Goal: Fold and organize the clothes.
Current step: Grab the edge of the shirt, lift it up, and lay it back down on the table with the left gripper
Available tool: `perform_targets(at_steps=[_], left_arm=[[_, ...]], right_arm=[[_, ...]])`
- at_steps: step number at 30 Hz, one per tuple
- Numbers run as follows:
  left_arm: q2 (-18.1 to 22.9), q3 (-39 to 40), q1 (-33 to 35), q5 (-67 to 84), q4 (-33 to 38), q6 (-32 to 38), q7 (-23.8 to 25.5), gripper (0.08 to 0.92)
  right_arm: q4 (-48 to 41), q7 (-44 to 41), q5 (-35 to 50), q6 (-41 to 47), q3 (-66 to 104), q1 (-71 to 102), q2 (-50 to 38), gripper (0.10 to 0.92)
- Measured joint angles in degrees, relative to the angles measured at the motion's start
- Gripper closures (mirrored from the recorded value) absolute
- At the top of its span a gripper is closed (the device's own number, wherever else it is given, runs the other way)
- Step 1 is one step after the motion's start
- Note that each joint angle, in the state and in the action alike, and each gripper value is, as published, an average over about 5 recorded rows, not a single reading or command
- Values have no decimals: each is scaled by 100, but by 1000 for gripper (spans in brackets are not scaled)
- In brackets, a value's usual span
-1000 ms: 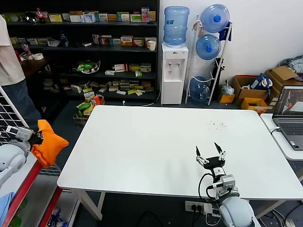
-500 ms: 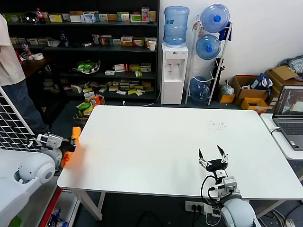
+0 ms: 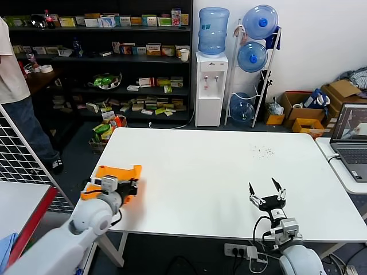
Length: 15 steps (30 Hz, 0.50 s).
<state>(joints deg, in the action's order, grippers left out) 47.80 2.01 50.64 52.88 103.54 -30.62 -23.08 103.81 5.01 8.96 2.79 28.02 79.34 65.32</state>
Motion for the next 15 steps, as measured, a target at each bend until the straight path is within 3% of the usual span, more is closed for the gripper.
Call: perform_targets(at_steps=[15], left_arm=[[2613,561,-175,-569,-835,428,-180,877]], right_arm=[[99,-49,249,-119,546,685,-79,203]])
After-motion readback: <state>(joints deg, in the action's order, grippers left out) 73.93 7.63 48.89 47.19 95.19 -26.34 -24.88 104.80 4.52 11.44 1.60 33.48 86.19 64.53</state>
